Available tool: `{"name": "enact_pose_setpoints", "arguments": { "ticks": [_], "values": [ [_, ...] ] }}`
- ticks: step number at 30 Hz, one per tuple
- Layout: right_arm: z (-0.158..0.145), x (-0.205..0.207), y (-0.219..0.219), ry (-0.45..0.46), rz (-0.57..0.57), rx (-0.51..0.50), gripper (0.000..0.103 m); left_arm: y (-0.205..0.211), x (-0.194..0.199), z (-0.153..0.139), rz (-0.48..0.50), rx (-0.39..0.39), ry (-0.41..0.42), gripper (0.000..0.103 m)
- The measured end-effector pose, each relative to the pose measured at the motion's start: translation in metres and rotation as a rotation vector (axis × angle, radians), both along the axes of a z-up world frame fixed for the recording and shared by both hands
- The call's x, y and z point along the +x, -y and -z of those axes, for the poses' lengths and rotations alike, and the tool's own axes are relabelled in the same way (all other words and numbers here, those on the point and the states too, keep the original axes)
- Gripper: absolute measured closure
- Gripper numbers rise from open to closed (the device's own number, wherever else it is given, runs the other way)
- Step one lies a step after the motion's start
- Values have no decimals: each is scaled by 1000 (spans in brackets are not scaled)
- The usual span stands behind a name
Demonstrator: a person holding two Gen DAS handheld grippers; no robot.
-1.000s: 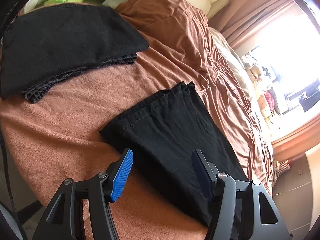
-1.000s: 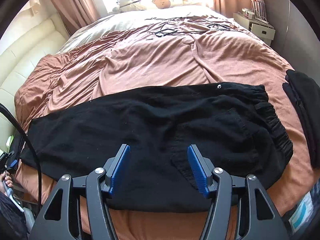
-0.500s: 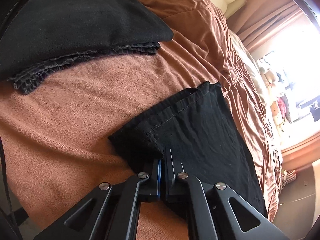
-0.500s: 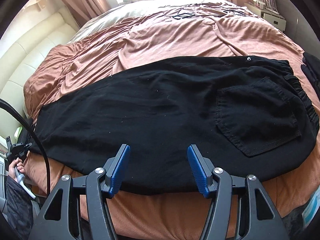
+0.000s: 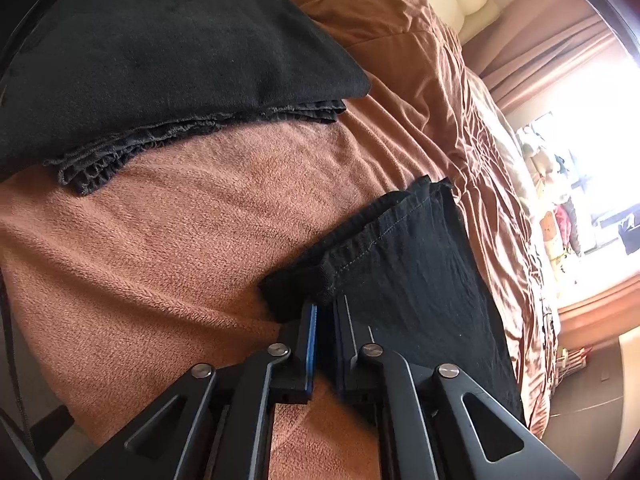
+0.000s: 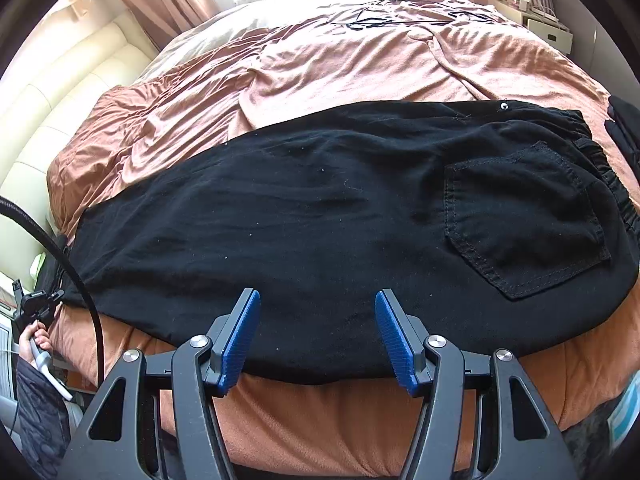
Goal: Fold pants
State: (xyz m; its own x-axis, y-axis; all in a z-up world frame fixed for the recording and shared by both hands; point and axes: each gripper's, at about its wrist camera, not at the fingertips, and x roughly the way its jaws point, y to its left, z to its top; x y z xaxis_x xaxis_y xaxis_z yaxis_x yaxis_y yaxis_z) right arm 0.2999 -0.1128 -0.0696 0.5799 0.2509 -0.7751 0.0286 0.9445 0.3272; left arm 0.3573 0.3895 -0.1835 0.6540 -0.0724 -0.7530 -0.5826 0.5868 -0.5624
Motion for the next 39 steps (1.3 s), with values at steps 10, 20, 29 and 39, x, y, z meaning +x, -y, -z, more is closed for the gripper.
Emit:
{"name": "enact_pose_setpoints", "arguments": {
  "ticks": [10,20,29,39],
  "values": [
    [9,7,-6,-13,-16,22,45,13,-5,15,6,-146,6,58],
    [12,9,-9,-16,-15,39,45,17,4,27,-55,-178,26,55],
    [14,19,-50,-5,-126,49,62,25,7,27,-80,-219,75,57],
    [36,54,-110,-55,-246,34,78,27,16,9,-50,-230,164,99]
  ]
}}
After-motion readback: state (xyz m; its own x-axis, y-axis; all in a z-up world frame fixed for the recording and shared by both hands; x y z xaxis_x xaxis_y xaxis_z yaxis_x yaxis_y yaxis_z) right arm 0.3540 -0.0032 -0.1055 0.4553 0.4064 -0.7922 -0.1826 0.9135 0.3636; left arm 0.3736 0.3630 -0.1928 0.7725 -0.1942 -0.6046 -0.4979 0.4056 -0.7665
